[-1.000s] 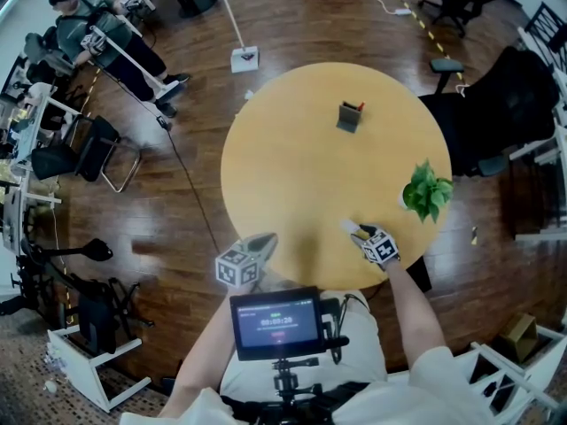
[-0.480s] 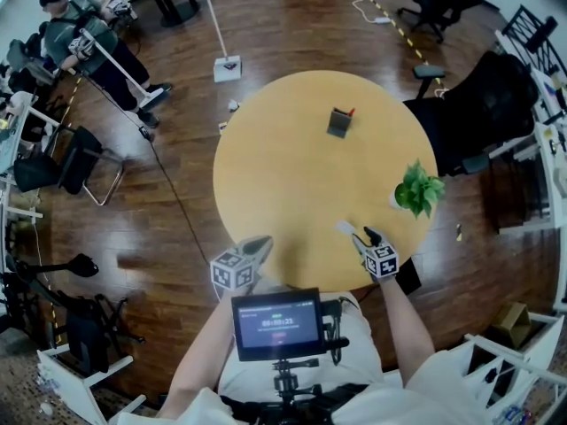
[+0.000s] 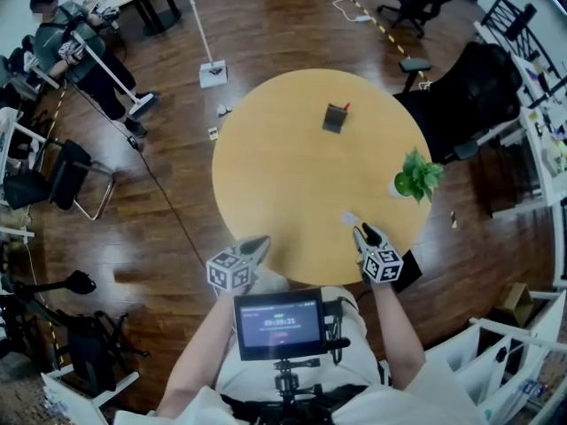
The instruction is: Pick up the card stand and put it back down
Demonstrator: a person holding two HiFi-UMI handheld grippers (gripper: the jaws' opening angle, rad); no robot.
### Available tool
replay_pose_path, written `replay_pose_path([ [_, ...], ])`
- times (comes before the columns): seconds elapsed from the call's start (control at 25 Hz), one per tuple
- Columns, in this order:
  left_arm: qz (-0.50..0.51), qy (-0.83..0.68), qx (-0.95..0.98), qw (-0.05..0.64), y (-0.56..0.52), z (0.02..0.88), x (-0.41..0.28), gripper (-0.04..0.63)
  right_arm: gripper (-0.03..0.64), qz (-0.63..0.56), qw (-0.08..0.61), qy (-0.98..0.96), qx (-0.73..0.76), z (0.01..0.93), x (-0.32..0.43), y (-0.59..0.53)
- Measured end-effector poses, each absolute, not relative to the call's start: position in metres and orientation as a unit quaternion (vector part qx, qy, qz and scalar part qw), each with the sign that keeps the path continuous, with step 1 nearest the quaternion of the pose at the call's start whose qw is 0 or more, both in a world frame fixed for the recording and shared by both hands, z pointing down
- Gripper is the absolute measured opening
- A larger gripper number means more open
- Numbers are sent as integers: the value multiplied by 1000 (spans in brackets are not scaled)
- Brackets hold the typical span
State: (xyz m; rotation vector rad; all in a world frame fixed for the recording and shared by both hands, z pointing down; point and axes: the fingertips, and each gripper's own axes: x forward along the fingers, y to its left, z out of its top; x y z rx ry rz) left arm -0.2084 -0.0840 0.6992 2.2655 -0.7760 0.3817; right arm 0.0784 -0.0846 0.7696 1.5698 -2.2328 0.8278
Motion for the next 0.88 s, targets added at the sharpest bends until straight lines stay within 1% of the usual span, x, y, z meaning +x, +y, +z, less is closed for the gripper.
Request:
replay_pose_path([
  [0.16,143,-287,882,347,-77,698,-211,0,25,273,96,-800,526,727,47,-78],
  [0.2,142,-285,883,345,-74,701,-211,0,13,267,88,-805,522,722,41,-76],
  [0.48,127,-288,881,352,-79,702,-227,0,6,251,66,-814,519,704,9,-76],
  [0.88,108,-259,892,355,-76,695,-223,0,6,254,45,-790,557,677,2,-79],
])
